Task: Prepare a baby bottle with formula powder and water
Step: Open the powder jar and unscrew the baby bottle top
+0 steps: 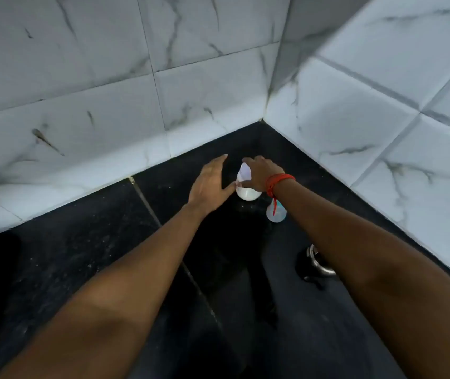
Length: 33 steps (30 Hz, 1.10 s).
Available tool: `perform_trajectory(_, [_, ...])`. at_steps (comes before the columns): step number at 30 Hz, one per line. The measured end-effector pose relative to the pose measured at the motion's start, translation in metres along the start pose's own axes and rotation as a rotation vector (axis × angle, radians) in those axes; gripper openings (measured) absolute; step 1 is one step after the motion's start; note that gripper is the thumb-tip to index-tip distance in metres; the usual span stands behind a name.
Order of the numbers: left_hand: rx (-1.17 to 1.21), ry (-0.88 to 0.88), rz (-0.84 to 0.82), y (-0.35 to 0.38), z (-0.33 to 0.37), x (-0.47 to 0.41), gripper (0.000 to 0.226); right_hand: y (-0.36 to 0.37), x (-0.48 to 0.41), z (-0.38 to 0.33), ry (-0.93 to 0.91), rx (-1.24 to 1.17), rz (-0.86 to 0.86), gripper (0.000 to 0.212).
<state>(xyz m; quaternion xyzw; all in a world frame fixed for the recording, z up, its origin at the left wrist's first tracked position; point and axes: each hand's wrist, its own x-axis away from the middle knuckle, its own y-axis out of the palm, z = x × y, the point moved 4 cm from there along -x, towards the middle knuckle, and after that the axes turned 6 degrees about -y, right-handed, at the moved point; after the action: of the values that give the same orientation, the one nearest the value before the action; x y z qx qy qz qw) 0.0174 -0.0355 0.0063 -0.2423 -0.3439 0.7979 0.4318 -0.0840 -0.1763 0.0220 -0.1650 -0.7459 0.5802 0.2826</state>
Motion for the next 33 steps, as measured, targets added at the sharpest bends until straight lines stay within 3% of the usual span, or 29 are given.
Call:
perform_trajectory(6, [0.258, -0.138, -0.127, 0.015, -0.018, 0.005, 0.115, -0.012, 0.012, -0.004, -0.07, -0.097, 0.025, 0.073])
perform_trajectory(11, [0.387, -0.086, -0.223, 0.021, -0.032, 0.022, 0.135, -0.05, 0.047, -0.011, -0.28, -0.321, 0.097, 0.069])
perform_trajectory(19, [0.634, -0.07, -0.126, 0.01, -0.001, 0.065, 0.095, -0.078, 0.088, -0.022, -0.383, -0.692, -0.058, 0.055])
perform_trajectory(22, [0.616, -0.085, -0.048, 0.007, 0.011, 0.078, 0.09, -0.083, 0.094, -0.028, -0.273, -0.569, 0.024, 0.045])
perform_trajectory(26, [0.571, -0.057, 0.119, -0.001, 0.031, 0.085, 0.096, -0.084, 0.101, -0.038, -0.057, -0.375, 0.054, 0.069])
perform_trajectory(30, [0.545, -0.083, 0.158, 0.0, 0.048, 0.088, 0.098, -0.087, 0.098, -0.048, -0.006, -0.156, 0.149, 0.075])
perform_trajectory(33, [0.536, -0.096, 0.172, -0.006, 0.045, 0.087, 0.096, -0.092, 0.101, -0.05, -0.09, -0.242, 0.172, 0.059])
